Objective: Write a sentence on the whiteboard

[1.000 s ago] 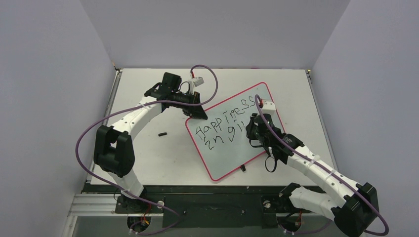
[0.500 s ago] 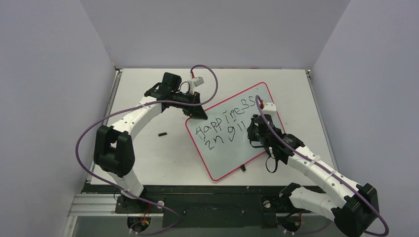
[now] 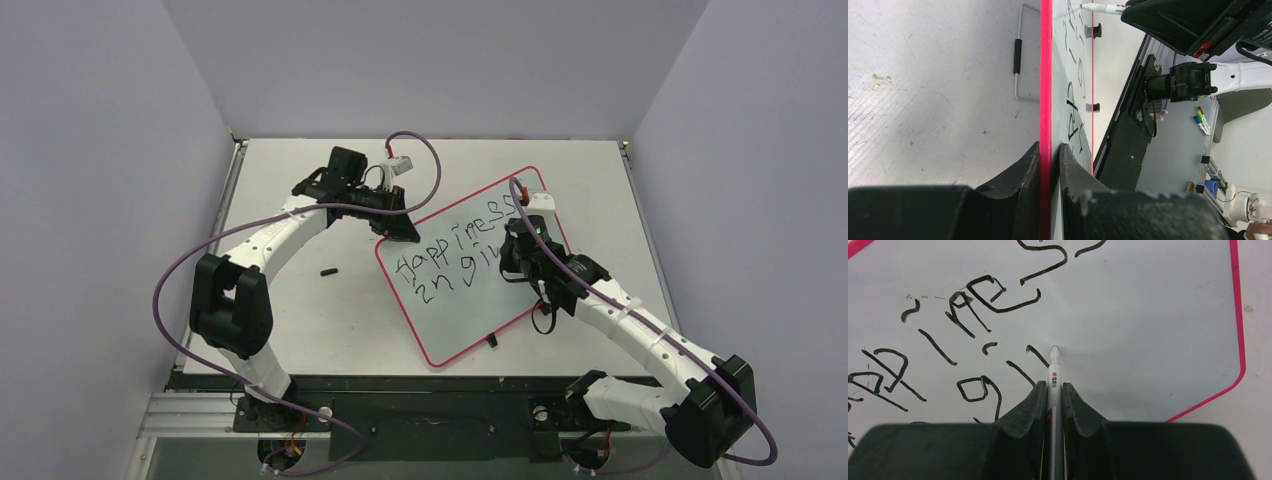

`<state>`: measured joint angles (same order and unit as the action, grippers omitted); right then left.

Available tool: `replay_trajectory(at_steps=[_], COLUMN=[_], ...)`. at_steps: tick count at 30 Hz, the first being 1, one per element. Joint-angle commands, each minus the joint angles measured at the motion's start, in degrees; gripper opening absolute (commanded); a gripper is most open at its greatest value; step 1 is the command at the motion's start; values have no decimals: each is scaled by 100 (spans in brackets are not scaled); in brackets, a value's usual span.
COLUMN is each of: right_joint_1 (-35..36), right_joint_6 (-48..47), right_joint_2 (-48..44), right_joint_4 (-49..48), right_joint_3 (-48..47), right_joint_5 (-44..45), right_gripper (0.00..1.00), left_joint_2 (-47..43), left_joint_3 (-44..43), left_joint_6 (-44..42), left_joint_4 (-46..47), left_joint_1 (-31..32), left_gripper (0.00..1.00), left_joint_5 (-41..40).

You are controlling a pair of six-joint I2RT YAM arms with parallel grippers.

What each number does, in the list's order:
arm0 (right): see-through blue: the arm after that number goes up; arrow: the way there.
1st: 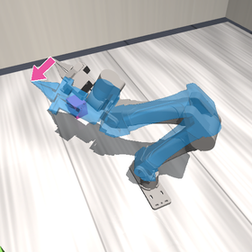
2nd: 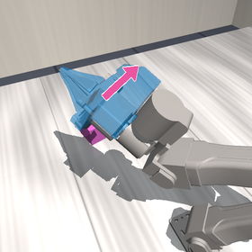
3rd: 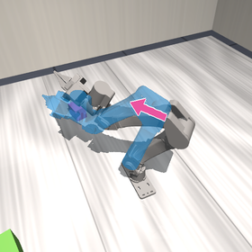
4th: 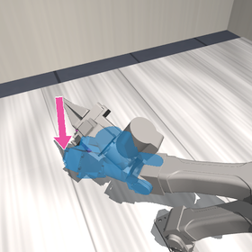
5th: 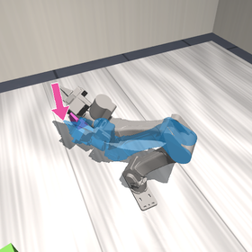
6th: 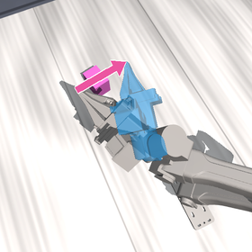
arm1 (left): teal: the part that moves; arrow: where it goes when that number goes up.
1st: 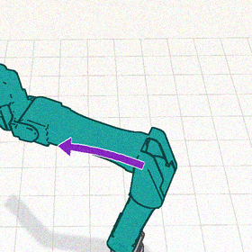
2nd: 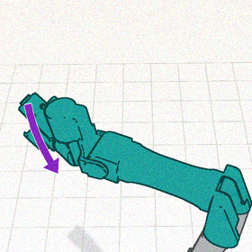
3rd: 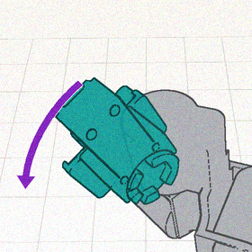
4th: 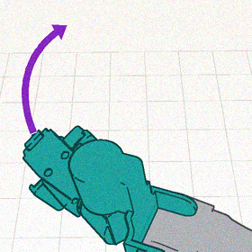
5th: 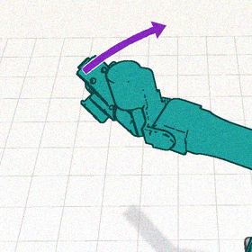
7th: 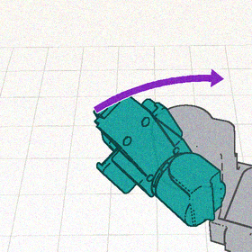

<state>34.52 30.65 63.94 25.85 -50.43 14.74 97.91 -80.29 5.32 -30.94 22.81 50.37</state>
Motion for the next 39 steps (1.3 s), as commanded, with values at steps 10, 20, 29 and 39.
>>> replay_trajectory(at_steps=[10,20,29,39], right_joint_1=[-121,-136,-409,-734], right_joint_6=[-154,-313,-368,-305], right_joint_2=[356,-216,-472,-313], right_joint_4=[-41,412,532,279], right_joint_3=[-561,-840,-614,-393], right_joint_5=[-29,369,276,-344], right_gripper=[0,0,0,0], left_joint_2=[-357,-368,-393,-422], left_joint_3=[-133,-74,-57,-42], left_joint_6=[-348,-330,-329,-321], left_joint_4=[257,341,343,343], left_joint_1=[92,84,83,85], left_gripper=[0,0,0,0], left_joint_5=[148,174,169,158])
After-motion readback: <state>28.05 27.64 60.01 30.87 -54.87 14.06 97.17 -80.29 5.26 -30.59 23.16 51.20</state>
